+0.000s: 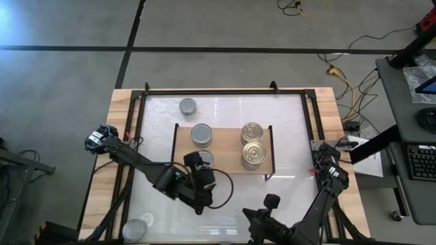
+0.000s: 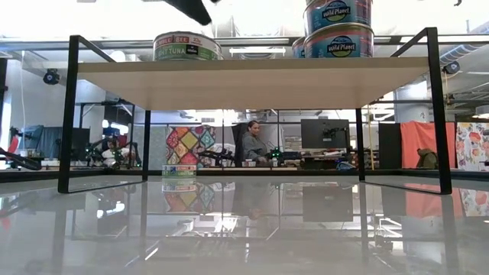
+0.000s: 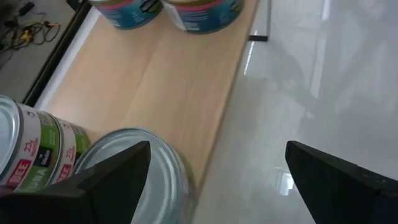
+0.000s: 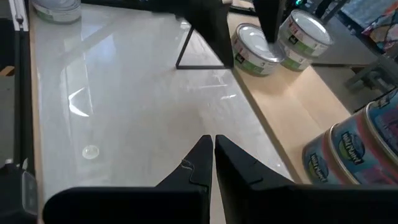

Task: Stack canned seafood by type on shelf
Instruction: Put the green tuna can on the shelf

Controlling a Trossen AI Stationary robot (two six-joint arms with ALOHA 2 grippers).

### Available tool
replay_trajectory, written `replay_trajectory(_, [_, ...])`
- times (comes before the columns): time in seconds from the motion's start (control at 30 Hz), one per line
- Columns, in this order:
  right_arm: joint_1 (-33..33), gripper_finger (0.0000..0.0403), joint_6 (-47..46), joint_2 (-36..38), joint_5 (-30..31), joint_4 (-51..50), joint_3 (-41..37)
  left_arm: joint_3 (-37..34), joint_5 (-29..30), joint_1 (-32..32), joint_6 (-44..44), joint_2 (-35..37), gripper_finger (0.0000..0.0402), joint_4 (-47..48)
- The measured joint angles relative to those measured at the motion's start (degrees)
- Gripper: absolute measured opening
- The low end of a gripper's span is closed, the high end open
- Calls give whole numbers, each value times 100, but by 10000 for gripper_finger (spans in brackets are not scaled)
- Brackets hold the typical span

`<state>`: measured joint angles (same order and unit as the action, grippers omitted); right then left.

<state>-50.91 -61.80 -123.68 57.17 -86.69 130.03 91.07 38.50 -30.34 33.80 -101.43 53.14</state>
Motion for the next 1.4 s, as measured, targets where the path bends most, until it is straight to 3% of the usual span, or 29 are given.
replay_trajectory(0.5, [-9, 12, -140, -2, -44, 48, -6, -446, 33, -110, 401, 44, 356, 88])
replay_trajectory(1.13, [-22, 12, -129, -7, -40, 172, -6, -461, 212, -69, 467, 186, 356, 468])
replay_trajectory(1.4, [-22, 12, -124, -7, -40, 182, -6, -463, -71, -75, 472, 166, 356, 537])
